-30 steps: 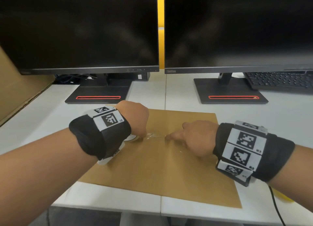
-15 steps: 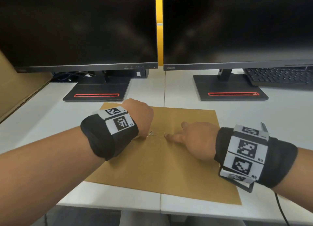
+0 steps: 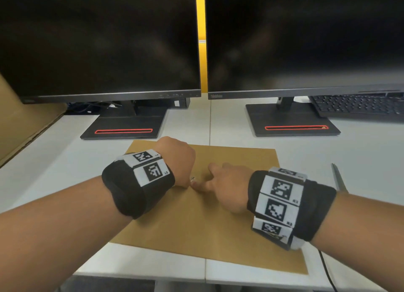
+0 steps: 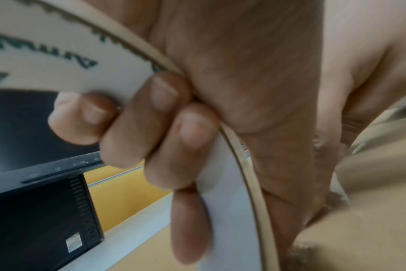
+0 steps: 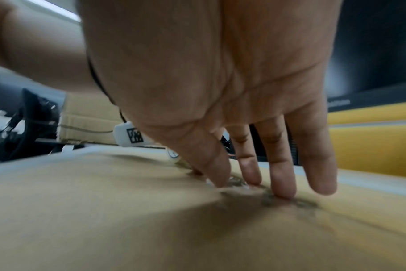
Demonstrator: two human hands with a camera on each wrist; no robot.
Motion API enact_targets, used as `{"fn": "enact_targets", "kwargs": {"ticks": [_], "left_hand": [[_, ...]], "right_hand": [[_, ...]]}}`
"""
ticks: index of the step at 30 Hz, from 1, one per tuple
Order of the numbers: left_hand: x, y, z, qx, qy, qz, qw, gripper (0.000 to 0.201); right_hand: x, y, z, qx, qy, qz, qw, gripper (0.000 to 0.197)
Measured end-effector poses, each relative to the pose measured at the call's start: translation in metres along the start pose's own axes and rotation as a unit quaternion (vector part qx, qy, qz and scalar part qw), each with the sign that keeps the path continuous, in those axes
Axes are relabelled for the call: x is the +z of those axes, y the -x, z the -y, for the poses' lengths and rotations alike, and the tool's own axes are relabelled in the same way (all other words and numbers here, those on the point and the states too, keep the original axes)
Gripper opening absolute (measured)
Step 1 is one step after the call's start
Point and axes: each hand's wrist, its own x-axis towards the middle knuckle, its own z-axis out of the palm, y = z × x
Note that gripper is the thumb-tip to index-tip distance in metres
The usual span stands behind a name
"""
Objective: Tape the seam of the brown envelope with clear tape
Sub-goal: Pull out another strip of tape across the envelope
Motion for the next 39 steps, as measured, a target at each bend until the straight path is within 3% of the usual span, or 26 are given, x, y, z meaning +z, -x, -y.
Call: {"fn": "enact_targets", "kwargs": {"ticks": [6, 10, 14, 18, 27, 30, 33, 36, 39], "left_hand": [[0.001, 0.002, 0.002, 0.002, 0.017, -0.006, 1.0, 0.04], [0.0, 0.002, 0.003, -0.001, 0.026, -0.001, 1.0, 0.041], [-0.002, 0.002, 0.002, 0.0, 0.027, 0.007, 1.0, 0.041], [-0.005, 0.004, 0.001, -0.005, 0.031, 0.018, 0.999, 0.041], [-0.003, 0.01, -0.002, -0.013, 0.072, 0.012, 0.997, 0.025], [0.003, 0.012, -0.003, 0.024, 0.067, -0.018, 0.997, 0.027], [0.008, 0.013, -0.006, 0.103, 0.068, -0.062, 0.99, 0.029], [0.007, 0.014, -0.008, 0.15, 0.064, -0.058, 0.985, 0.036], [0.006, 0.012, -0.008, 0.166, 0.035, -0.047, 0.984, 0.039]], "right_hand": [[-0.004, 0.003, -0.01, 0.015, -0.012, 0.011, 1.0, 0.043], [-0.005, 0.007, -0.013, 0.021, -0.003, 0.053, 0.998, 0.052], [-0.005, 0.011, -0.018, 0.047, -0.04, 0.005, 0.998, 0.045], [-0.01, 0.016, -0.019, 0.05, -0.016, 0.077, 0.996, 0.068], [-0.008, 0.019, -0.026, 0.06, -0.028, 0.067, 0.996, 0.07], [-0.002, 0.022, -0.026, 0.074, -0.034, 0.063, 0.995, 0.063], [0.002, 0.022, -0.03, 0.069, -0.06, 0.007, 0.996, 0.052], [0.001, 0.027, -0.039, 0.074, -0.07, 0.052, 0.994, 0.064], [0.005, 0.036, -0.046, 0.079, -0.091, 0.032, 0.992, 0.054]]}}
